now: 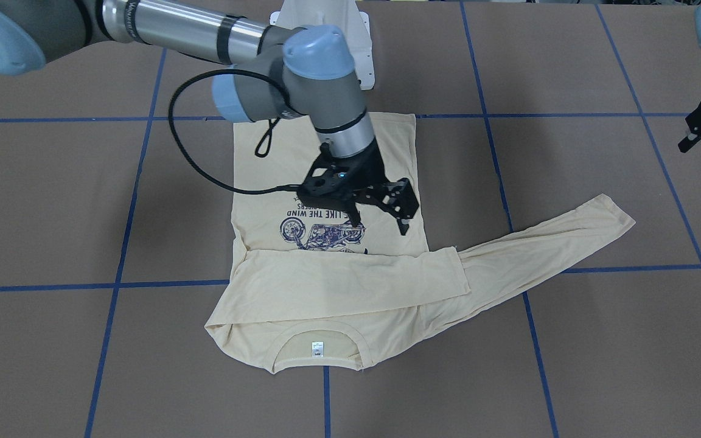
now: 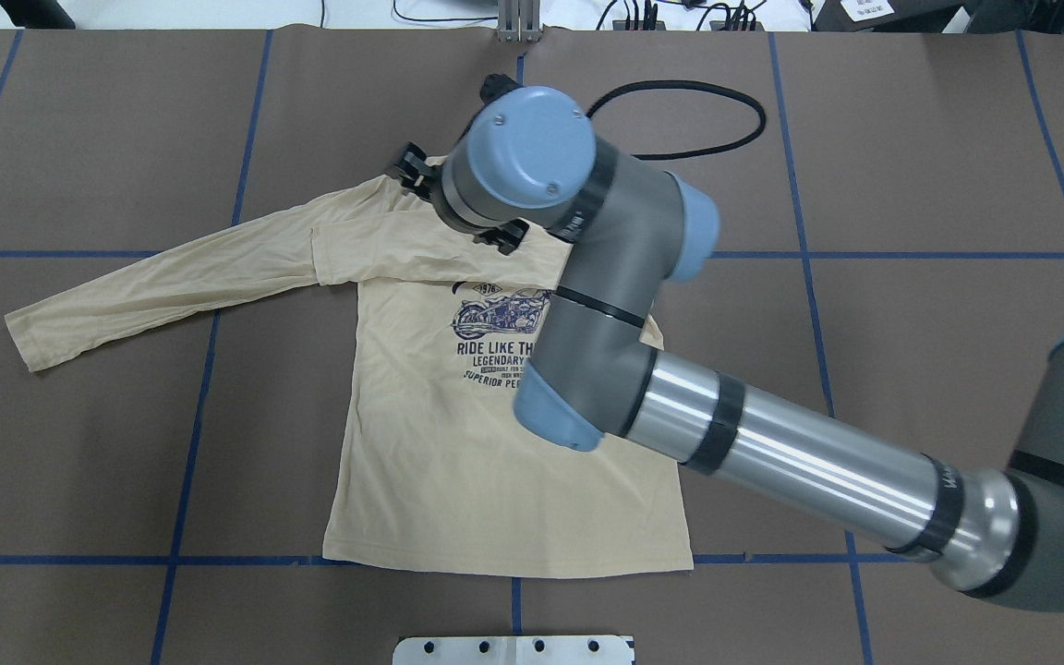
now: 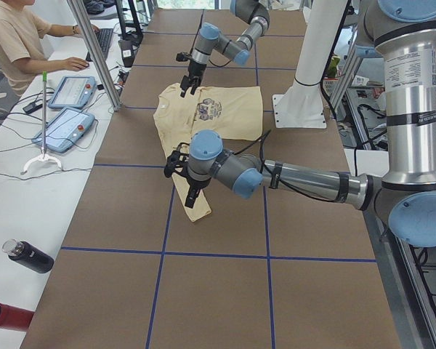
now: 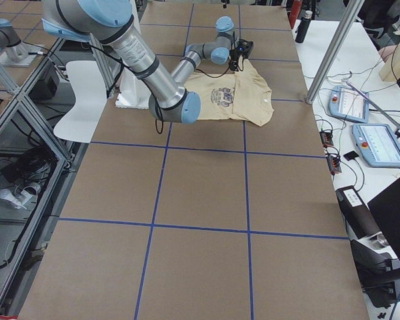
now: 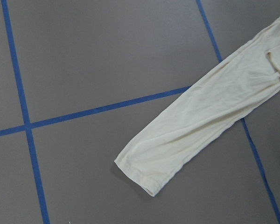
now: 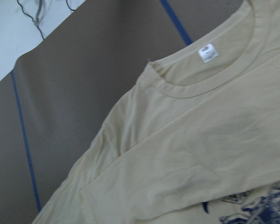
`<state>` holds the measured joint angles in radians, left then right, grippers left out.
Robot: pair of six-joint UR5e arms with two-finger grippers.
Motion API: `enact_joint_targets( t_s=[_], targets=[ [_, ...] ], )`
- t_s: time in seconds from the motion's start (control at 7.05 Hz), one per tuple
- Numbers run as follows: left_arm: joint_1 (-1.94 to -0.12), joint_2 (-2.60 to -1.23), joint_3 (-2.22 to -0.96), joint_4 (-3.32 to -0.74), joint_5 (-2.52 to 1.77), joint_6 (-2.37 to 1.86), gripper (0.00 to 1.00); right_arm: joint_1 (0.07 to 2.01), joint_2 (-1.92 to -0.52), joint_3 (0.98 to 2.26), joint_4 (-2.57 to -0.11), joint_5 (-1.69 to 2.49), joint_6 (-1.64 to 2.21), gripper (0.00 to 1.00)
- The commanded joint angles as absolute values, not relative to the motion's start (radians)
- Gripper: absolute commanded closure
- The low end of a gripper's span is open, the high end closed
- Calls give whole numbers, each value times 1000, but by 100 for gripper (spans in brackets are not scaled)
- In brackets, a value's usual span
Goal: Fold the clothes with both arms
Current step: 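Release the sleeve and move the right gripper to the shirt's side edge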
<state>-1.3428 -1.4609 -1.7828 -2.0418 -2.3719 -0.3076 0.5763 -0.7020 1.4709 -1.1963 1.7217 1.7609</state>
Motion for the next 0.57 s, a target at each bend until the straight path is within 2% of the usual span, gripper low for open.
enact_joint_targets(
  t_s=[0.0,0.14,0.43],
  targets=[
    [-1331,-1489,-1578,-2309,-2358,-319,10,595,-1016,1815,-1261,1764,1633,0],
    [-1331,-1509,-1544,-2344,-2364,-324,18,598,-1081,1851,-1261,1769,1587,0],
    [-1240,-1554,-1510,-2342,-2359,-356,23,603,-1174,1880,-1258,1770,1580,0]
  ],
)
